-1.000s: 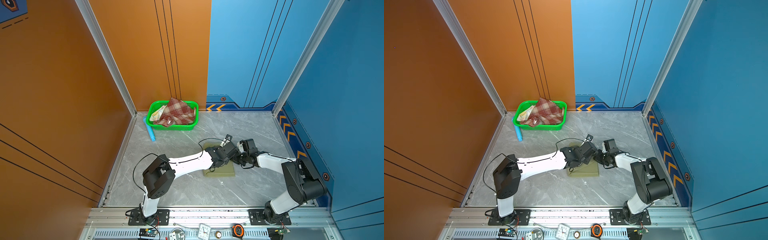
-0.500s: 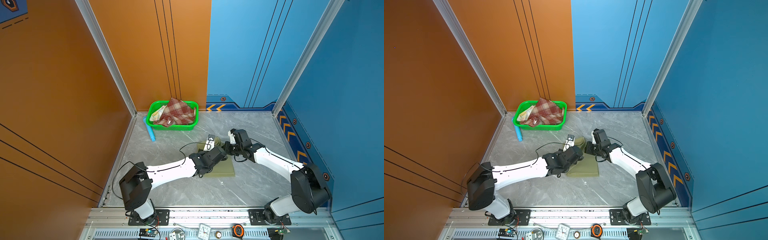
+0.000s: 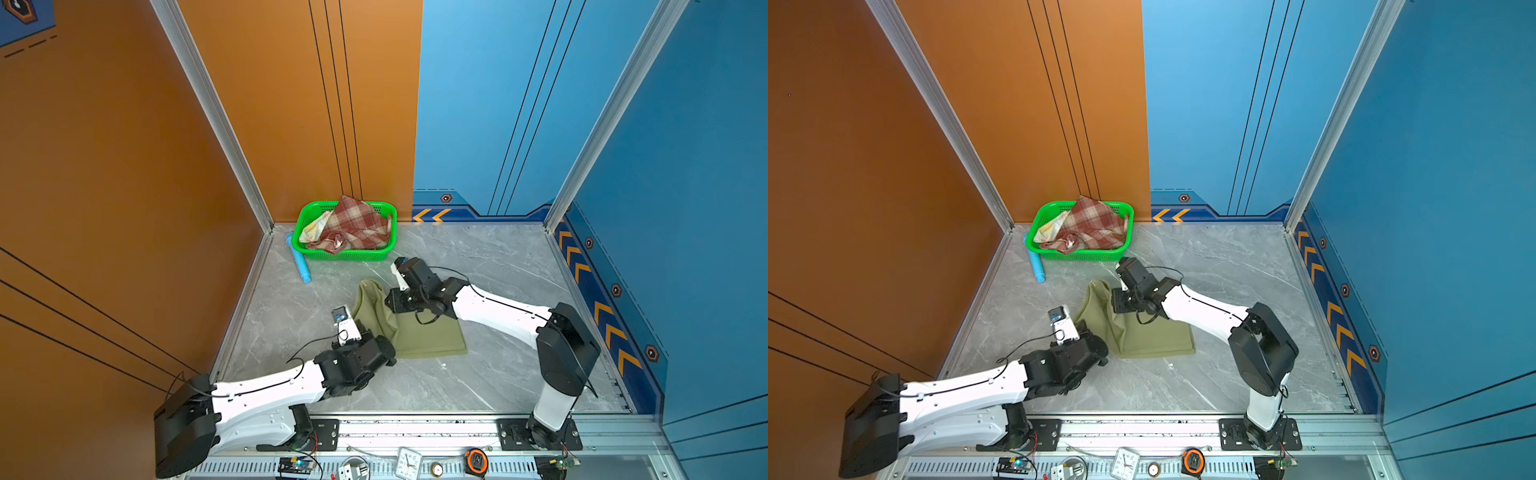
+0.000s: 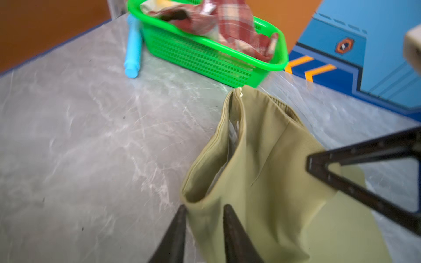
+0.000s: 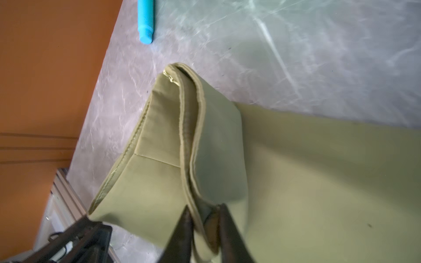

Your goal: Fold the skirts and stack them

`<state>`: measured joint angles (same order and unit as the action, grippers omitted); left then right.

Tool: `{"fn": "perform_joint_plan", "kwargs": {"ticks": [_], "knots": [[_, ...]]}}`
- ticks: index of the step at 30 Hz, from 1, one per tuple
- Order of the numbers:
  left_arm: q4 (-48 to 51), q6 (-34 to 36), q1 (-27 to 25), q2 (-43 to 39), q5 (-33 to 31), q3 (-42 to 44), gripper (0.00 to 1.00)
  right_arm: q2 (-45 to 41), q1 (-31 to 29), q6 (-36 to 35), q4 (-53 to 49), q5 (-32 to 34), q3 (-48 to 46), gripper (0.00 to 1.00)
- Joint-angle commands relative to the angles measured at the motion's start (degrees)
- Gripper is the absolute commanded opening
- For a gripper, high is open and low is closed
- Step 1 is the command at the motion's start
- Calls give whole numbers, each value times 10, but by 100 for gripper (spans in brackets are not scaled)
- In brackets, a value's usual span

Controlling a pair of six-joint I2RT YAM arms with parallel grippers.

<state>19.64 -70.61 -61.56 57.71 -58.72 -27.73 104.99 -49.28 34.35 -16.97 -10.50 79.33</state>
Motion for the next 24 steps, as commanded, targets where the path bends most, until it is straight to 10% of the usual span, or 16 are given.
{"fn": "perform_joint_plan", "kwargs": {"ticks": [1,7,13,24], "knots": [[123,-185,-14,-70,-50,50,46,14,-6,-5,-26,-4,31,62],[214,-204,-9,-184,-55,84,57,-14,21,-3,-37,12,18,76],[228,-81,51,-247,-9,69,67,-68,85,8,-43,27,-66,75],[109,232,365,-176,481,10,76,-151,249,8,-60,8,-213,74]]}}
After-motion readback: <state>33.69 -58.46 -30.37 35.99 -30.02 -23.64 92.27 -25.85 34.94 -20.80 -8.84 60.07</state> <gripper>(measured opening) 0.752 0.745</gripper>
